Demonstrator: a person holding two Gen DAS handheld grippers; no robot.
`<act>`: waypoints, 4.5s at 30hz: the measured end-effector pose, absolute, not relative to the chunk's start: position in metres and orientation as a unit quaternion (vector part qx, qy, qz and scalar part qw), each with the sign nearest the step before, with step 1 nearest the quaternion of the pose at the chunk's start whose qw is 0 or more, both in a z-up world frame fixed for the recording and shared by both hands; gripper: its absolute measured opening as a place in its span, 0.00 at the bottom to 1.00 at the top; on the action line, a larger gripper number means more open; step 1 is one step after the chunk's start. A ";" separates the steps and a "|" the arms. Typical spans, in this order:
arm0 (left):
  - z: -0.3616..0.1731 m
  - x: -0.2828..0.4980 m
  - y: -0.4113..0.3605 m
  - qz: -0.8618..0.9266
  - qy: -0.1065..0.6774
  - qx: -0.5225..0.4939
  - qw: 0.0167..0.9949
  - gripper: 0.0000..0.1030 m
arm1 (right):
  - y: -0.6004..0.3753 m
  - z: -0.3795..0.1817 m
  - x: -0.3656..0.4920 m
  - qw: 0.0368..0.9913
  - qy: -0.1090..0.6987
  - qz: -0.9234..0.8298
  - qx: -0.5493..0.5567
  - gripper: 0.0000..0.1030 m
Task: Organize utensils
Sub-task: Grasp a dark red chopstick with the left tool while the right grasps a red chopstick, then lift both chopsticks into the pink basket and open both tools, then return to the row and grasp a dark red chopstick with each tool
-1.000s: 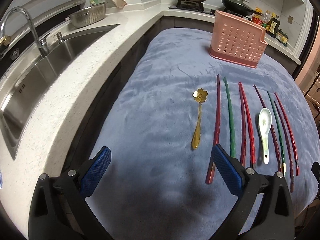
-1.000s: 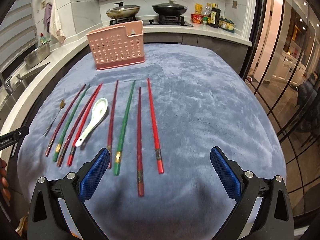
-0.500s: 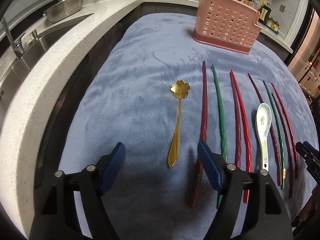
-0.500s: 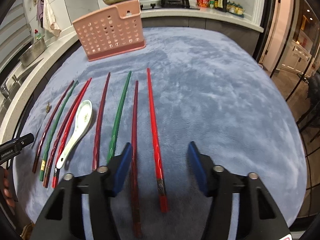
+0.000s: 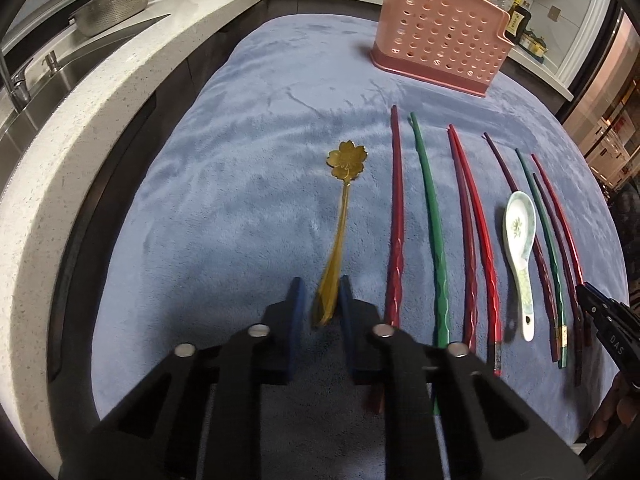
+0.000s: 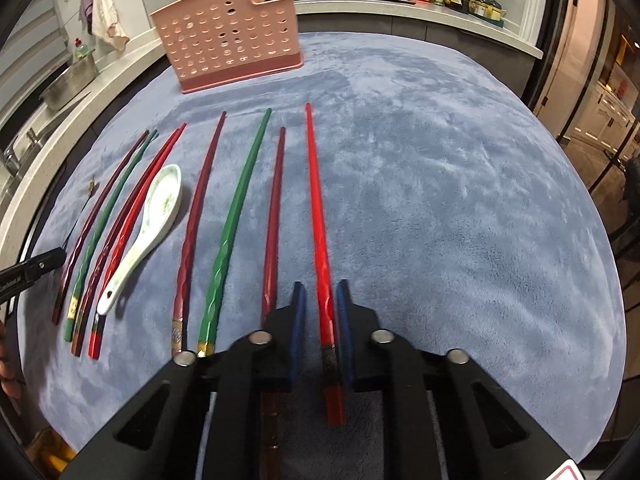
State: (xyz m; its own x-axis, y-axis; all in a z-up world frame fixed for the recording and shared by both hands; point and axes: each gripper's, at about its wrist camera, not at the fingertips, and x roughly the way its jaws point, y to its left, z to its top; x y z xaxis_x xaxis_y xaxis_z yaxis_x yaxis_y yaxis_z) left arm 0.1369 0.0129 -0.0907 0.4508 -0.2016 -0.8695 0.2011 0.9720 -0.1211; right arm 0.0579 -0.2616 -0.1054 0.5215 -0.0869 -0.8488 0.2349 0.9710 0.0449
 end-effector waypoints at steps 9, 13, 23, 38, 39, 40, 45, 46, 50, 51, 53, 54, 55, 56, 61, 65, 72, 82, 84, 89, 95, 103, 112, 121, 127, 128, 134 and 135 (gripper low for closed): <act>-0.069 0.128 0.010 -0.136 0.501 -0.003 0.855 0.01 | -0.261 -0.084 0.055 0.875 0.471 -0.075 0.083 0.08; -0.048 0.126 0.014 -0.139 0.488 -0.014 0.862 0.01 | -0.261 -0.059 0.057 0.887 0.449 -0.071 0.081 0.07; -0.011 0.135 0.017 -0.136 0.458 -0.022 0.878 0.01 | -0.267 -0.005 0.072 0.912 0.396 -0.063 0.088 0.07; 0.055 0.184 0.009 -0.143 0.399 -0.036 0.905 0.00 | -0.276 0.072 0.130 0.944 0.317 -0.051 0.079 0.07; 0.062 0.190 0.009 -0.144 0.394 -0.038 0.907 0.00 | -0.277 0.079 0.136 0.945 0.313 -0.048 0.080 0.07; 0.069 0.195 0.008 -0.146 0.390 -0.040 0.908 0.00 | -0.280 0.090 0.145 0.949 0.303 -0.043 0.080 0.07; 0.111 0.219 -0.002 -0.165 0.359 -0.048 0.917 0.00 | -0.285 0.144 0.180 0.967 0.242 -0.037 0.066 0.07; 0.122 0.225 -0.005 -0.171 0.350 -0.049 0.920 0.00 | -0.287 0.154 0.188 0.970 0.232 -0.034 0.066 0.07; 0.158 0.248 -0.022 -0.194 0.321 -0.060 0.925 0.00 | -0.287 0.189 0.228 0.977 0.204 -0.033 0.051 0.07; 0.167 0.257 -0.027 -0.200 0.316 -0.064 0.925 0.00 | -0.287 0.195 0.236 0.977 0.203 -0.032 0.049 0.07; 0.180 0.273 -0.037 -0.211 0.311 -0.074 0.924 0.00 | -0.286 0.202 0.258 0.977 0.206 -0.031 0.044 0.07; 0.183 0.280 -0.040 -0.215 0.311 -0.078 0.922 0.00 | -0.286 0.202 0.271 0.976 0.214 -0.030 0.040 0.07; 0.187 0.288 -0.045 -0.218 0.313 -0.082 0.921 0.00 | -0.285 0.201 0.280 0.974 0.221 -0.028 0.039 0.07; 0.188 0.293 -0.049 -0.220 0.314 -0.084 0.920 0.00 | -0.285 0.200 0.288 0.972 0.229 -0.026 0.039 0.07; 0.174 0.326 -0.070 -0.218 0.344 -0.084 0.909 0.00 | -0.289 0.174 0.323 0.962 0.270 -0.024 0.033 0.07; 0.152 0.347 -0.081 -0.210 0.368 -0.082 0.902 0.00 | -0.292 0.149 0.341 0.954 0.296 -0.022 0.036 0.07; 0.109 0.370 -0.093 -0.190 0.402 -0.076 0.892 0.01 | -0.281 0.110 0.370 0.938 0.346 -0.015 0.012 0.07; 0.082 0.378 -0.094 -0.159 0.426 -0.077 0.887 0.12 | -0.271 0.096 0.378 0.935 0.354 -0.018 -0.017 0.26; 0.086 0.372 -0.092 -0.151 0.417 -0.070 0.893 0.29 | -0.266 0.104 0.367 0.940 0.340 -0.016 -0.022 0.34; 0.100 0.351 -0.081 -0.135 0.391 -0.060 0.908 0.44 | -0.251 0.116 0.343 0.945 0.327 0.002 -0.031 0.37; 0.104 0.315 -0.060 -0.119 0.379 -0.058 0.916 0.57 | -0.237 0.118 0.307 0.945 0.325 0.015 -0.027 0.46; 0.066 0.250 -0.022 -0.094 0.404 -0.037 0.909 0.59 | -0.216 0.078 0.225 0.939 0.340 0.014 -0.057 0.52; -0.012 0.180 0.001 -0.092 0.480 0.000 0.873 0.59 | -0.238 -0.007 0.128 0.905 0.424 -0.039 -0.008 0.52; -0.059 0.134 0.006 -0.099 0.529 0.013 0.843 0.59 | -0.261 -0.058 0.054 0.878 0.469 -0.087 0.032 0.52; -0.074 0.122 0.001 -0.109 0.545 0.018 0.831 0.59 | -0.252 -0.079 0.034 0.867 0.491 -0.071 0.054 0.46; -0.076 0.122 0.000 -0.110 0.546 0.017 0.830 0.59 | -0.248 -0.081 0.034 0.866 0.492 -0.068 0.051 0.44; -0.082 0.120 0.004 -0.109 0.553 0.011 0.826 0.59 | -0.240 -0.094 0.034 0.861 0.503 -0.060 0.041 0.37; -0.084 0.120 0.004 -0.108 0.556 0.008 0.824 0.59 | -0.240 -0.095 0.034 0.861 0.504 -0.060 0.042 0.36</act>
State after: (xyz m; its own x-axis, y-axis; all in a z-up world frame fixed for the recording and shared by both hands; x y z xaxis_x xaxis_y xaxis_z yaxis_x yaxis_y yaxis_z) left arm 0.1199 0.0039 -0.0836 0.3587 -0.1693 -0.9180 0.1880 0.9764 -0.1066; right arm 0.0336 -0.2398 -0.0952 0.4847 -0.0606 -0.8726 0.1462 0.9892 0.0125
